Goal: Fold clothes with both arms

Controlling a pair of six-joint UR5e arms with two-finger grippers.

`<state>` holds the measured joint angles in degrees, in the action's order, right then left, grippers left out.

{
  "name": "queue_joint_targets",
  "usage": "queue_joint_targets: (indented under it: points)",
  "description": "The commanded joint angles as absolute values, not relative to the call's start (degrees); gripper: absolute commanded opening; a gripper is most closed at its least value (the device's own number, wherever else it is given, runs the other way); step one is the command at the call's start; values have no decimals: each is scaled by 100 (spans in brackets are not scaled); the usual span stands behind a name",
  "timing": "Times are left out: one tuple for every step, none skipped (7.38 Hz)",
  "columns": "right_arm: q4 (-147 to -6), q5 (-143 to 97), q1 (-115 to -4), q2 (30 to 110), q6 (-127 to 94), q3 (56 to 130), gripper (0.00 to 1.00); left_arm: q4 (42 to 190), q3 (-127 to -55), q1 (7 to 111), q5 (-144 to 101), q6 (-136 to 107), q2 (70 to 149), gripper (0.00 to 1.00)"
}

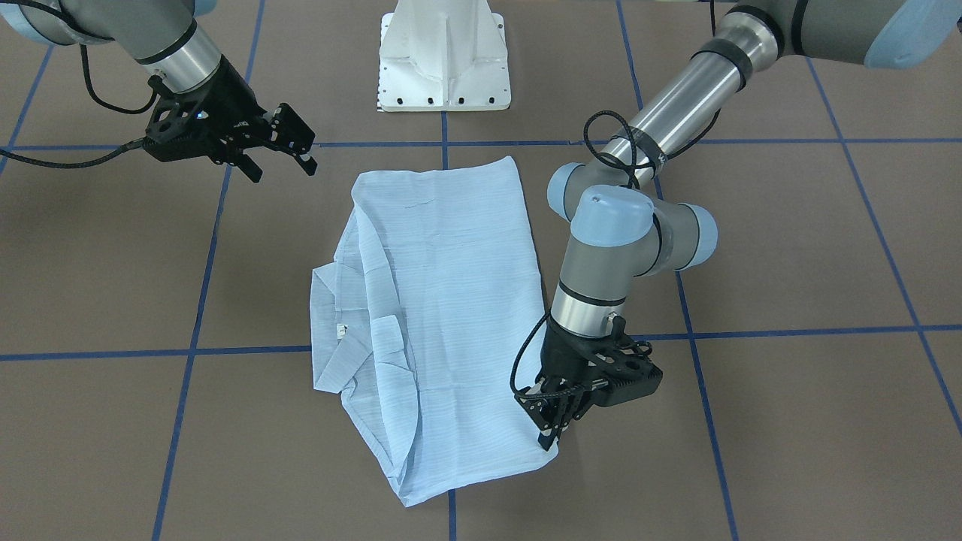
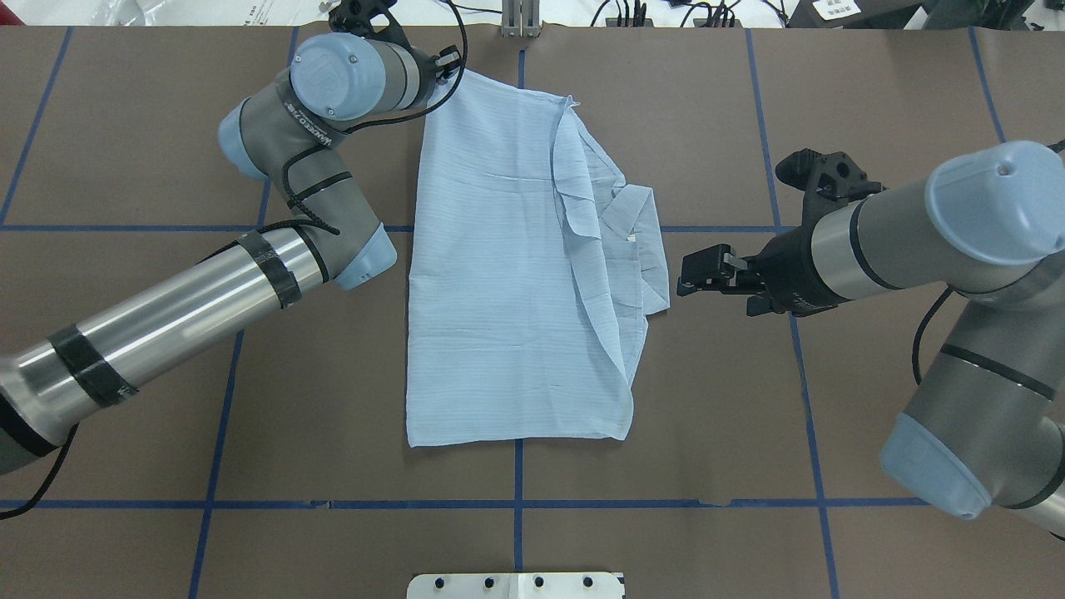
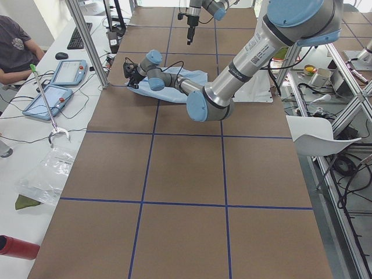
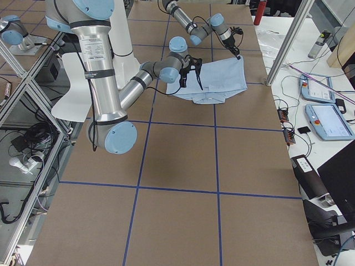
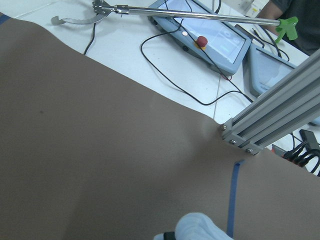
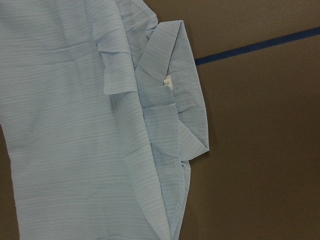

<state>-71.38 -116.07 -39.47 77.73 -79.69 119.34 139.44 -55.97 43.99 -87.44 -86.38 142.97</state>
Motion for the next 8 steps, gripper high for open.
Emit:
queue_joint_targets:
  points:
    - [-7137, -11602, -3955, 7761, -7972, 11918, 100, 14335, -5238, 4395, -8649, -8631, 14432, 0]
    - [-7137, -11575, -3972, 7769, -7972, 11909, 100, 14344, -5238, 4403, -8648, -8640, 14423, 32]
    - [-7145, -11540, -3973, 7770, -7963, 11883, 100, 14344, -5247, 4403, -8605, -8640, 14423, 87]
    - [-7146, -11540, -3964, 7743, -7963, 11857, 100, 14344, -5282, 4429, -8561, -8640, 14432, 99]
    - [-7146, -11540, -3964, 7717, -7963, 11856, 100, 14335, -5317, 4508, -8587, -8640, 14423, 99]
    - [-7146, -11549, -3946, 7699, -7902, 11839, 100, 14344, -5335, 4509, -8639, -8631, 14397, 99]
    - [-7146, -11436, -3911, 7447, -7884, 11639, 100, 14370, -5831, 4535, -8640, -8648, 14240, 99]
    - [-7163, -11295, -3842, 7070, -7840, 11158, 100, 14361, -6662, 4535, -8796, -8640, 13507, 99]
